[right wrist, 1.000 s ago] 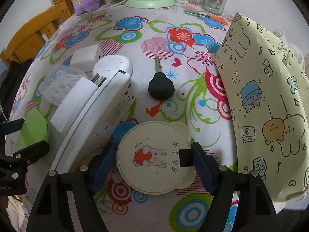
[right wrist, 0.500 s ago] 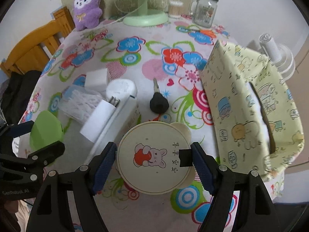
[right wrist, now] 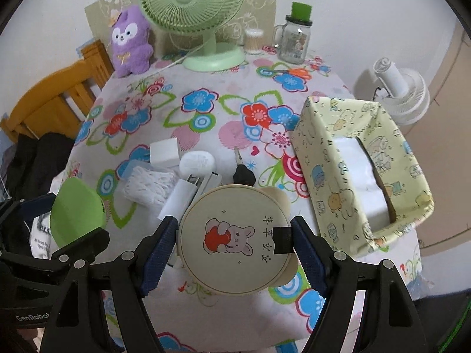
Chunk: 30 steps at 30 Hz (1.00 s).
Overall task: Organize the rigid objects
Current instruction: 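Carry the green pad toward the yellow basket with left while right drops the bear box inside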
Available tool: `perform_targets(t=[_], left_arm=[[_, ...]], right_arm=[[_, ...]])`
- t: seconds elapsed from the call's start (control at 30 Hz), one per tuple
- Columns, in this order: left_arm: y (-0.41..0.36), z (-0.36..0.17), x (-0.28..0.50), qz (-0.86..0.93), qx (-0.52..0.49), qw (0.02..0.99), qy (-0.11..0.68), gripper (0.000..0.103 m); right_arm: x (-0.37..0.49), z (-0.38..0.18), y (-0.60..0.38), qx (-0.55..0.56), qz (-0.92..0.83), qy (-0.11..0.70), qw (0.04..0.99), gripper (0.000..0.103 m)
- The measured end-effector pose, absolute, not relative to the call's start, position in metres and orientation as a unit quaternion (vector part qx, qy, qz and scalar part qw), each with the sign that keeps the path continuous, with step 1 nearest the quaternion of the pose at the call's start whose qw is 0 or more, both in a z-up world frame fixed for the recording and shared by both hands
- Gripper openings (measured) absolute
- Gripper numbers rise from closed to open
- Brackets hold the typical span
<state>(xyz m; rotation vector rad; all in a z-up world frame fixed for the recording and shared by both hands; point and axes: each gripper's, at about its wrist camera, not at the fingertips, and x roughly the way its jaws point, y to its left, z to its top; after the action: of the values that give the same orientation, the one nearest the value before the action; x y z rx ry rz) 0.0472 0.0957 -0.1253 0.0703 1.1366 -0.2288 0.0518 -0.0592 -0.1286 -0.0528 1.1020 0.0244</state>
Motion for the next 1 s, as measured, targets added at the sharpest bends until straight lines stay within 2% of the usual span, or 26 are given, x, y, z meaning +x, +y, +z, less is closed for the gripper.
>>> perform_targets(t=[0.4,1.0], left_arm=[[0.083,-0.092,0.045,-0.117,0.045,0.854,0.505,0.096],[0.011,-0.076,0.080,-0.072,0.034,0.864,0.497,0.096]], right_arm=[[0.039,-0.096,-0.071,-0.008,-0.008,0.501,0.865,0.079],[0.087,-0.075,-0.140,-0.039,0.028,0.492,0.869,0.079]])
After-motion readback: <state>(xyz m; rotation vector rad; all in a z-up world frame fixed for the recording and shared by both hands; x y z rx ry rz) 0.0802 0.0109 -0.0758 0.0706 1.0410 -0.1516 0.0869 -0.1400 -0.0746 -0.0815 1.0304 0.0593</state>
